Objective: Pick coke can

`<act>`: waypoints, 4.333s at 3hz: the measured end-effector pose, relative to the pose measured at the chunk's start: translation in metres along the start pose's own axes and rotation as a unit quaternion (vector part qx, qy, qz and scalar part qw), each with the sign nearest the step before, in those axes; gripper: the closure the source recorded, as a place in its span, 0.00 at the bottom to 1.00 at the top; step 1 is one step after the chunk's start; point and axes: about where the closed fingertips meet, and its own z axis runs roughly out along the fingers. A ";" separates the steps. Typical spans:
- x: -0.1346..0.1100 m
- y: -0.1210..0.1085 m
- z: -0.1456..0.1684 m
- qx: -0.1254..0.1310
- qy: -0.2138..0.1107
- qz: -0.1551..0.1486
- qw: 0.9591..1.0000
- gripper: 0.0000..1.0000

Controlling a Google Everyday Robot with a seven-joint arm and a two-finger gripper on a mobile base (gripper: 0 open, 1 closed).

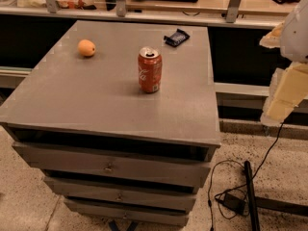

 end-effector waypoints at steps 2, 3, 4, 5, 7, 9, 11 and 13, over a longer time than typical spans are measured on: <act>-0.012 0.005 0.006 -0.002 -0.054 0.024 0.998 0.00; -0.024 0.009 0.013 -0.008 -0.106 0.048 0.993 0.00; -0.038 0.011 0.021 -0.006 -0.149 0.070 0.986 0.00; -0.050 0.014 0.037 -0.011 -0.191 0.095 0.977 0.00; -0.081 0.000 0.071 -0.015 -0.306 0.125 0.944 0.00; -0.104 -0.013 0.090 0.020 -0.348 0.127 0.929 0.00; -0.159 -0.017 0.130 0.002 -0.409 0.124 0.904 0.00; -0.216 -0.036 0.153 -0.009 -0.487 0.112 0.866 0.00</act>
Offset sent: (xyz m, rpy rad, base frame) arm -0.0003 0.0234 -0.0102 0.2245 -0.0187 -0.0338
